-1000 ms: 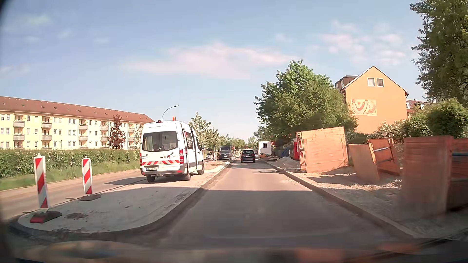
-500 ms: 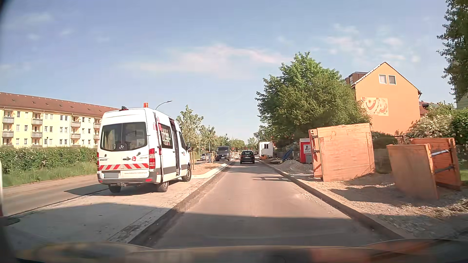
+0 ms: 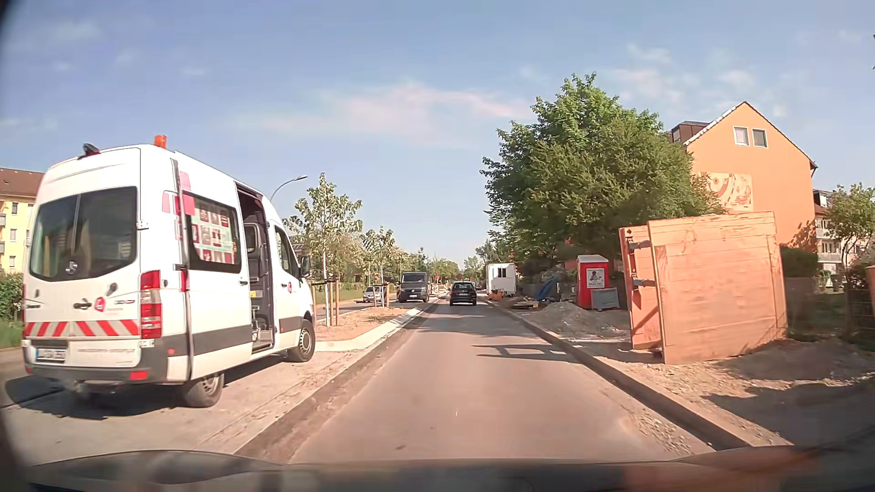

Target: Follow the waypoints while adhering to traffic rules and regulations

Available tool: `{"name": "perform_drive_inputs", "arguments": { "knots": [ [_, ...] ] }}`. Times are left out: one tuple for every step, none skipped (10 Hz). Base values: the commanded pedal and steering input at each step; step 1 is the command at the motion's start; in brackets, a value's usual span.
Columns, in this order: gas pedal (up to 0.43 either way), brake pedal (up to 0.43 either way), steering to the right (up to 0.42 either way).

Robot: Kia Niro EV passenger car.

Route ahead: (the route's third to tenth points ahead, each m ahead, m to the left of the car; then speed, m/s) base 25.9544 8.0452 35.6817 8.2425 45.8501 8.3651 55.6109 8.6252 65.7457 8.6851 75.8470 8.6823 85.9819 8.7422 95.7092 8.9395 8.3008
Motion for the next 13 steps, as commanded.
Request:
{"name": "perform_drive_inputs", "arguments": {
  "knots": [
    [0.138, 0.000, -0.004],
    [0.138, 0.000, -0.004],
    [0.138, 0.000, -0.004],
    [0.138, 0.000, -0.004],
    [0.138, 0.000, -0.004],
    [0.138, 0.000, -0.004],
    [0.138, 0.000, -0.005],
    [0.138, 0.000, -0.006],
    [0.138, 0.000, -0.007],
    [0.138, 0.000, -0.006],
    [0.138, 0.000, -0.006],
    [0.138, 0.000, -0.005],
    [0.138, 0.000, -0.005]
  ]
}}
